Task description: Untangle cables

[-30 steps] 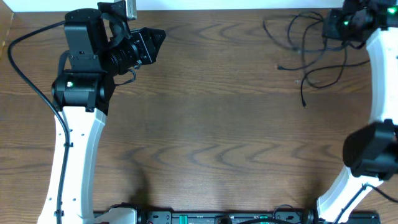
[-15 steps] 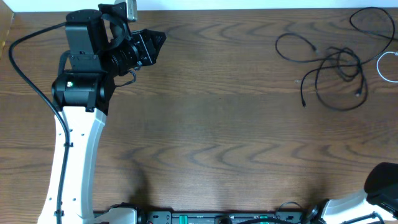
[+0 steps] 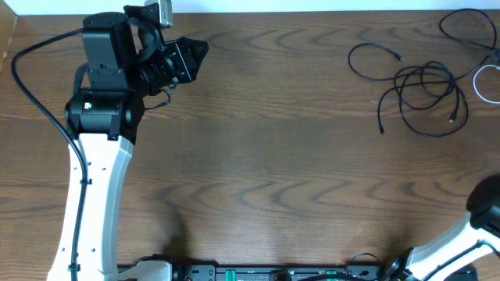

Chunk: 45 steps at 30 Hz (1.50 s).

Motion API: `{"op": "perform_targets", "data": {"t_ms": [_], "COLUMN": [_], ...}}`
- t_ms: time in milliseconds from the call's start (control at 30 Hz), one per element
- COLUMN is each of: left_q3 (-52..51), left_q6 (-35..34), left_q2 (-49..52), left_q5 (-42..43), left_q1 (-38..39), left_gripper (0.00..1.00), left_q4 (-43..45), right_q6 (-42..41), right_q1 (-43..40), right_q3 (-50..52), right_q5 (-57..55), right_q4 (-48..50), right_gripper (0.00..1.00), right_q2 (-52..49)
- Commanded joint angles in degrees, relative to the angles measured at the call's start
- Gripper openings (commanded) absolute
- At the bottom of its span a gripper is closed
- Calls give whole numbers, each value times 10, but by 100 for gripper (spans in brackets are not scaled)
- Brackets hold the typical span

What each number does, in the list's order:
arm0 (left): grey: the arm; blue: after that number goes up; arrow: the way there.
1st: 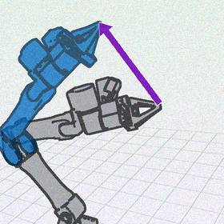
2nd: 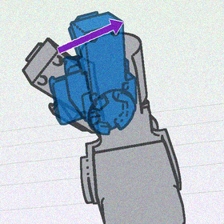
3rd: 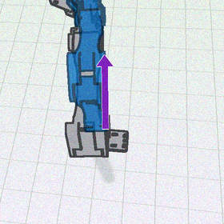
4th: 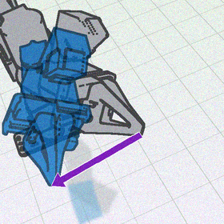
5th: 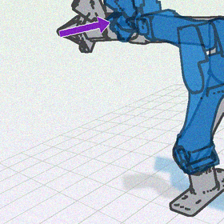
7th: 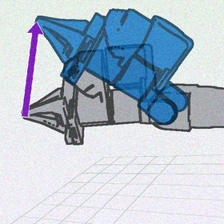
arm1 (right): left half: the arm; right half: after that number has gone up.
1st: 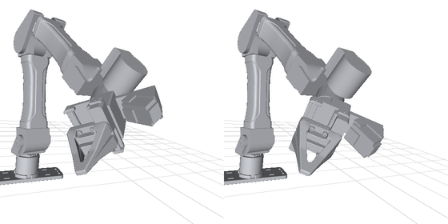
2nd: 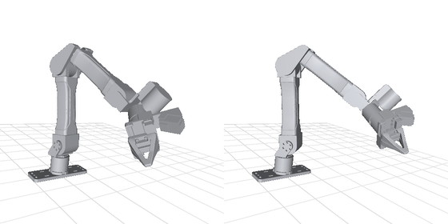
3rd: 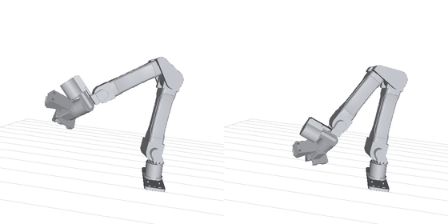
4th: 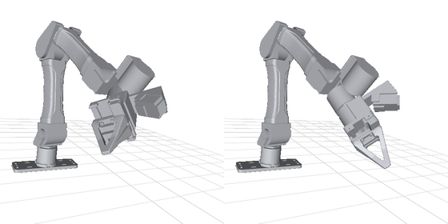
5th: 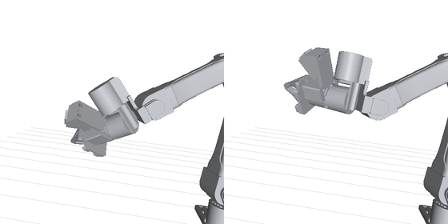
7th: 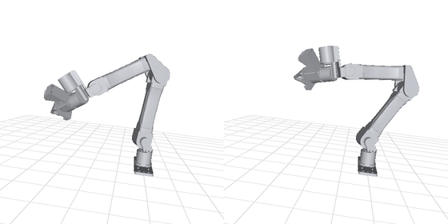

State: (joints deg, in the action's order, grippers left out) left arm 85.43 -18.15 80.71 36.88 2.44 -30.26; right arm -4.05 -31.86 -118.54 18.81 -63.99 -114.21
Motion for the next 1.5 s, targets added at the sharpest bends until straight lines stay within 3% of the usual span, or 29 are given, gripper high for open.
{"op": "perform_targets", "data": {"t_ms": [0, 167, 333, 733, 1033, 1167, 1233, 1467], "left_q3": [5, 5, 5, 5, 5, 5, 5, 5], "left_q6": [5, 5, 5, 5, 5, 5, 5, 5], "left_q2": [5, 5, 5, 5, 5, 5, 5, 5], "left_q5": [-5, -5, -5, -5, -5, -5, -5, -5], "left_q1": [2, 2, 2, 2, 2, 2, 2, 2], "left_gripper": [7, 8, 7, 7, 7, 7, 7, 8], "left_q4": [-2, -2, -2, -2, -8, -8, -8, -10], "right_q6": [-47, -138, -172, -310, -317, -315, -296, -231], "right_q1": [25, 60, 93, 131, 147, 147, 147, 147], "right_q3": [-2, -2, -2, -2, -2, -2, -2, 8], "right_q5": [-3, -84, -162, -172, -172, -172, -172, -189], "right_q4": [23, 86, 162, 206, 235, 232, 231, 193], "right_gripper": [64, 66, 72, 71, 59, 39, 34, 39], "right_q2": [-52, -113, -165, -251, -286, -294, -294, -294]}}
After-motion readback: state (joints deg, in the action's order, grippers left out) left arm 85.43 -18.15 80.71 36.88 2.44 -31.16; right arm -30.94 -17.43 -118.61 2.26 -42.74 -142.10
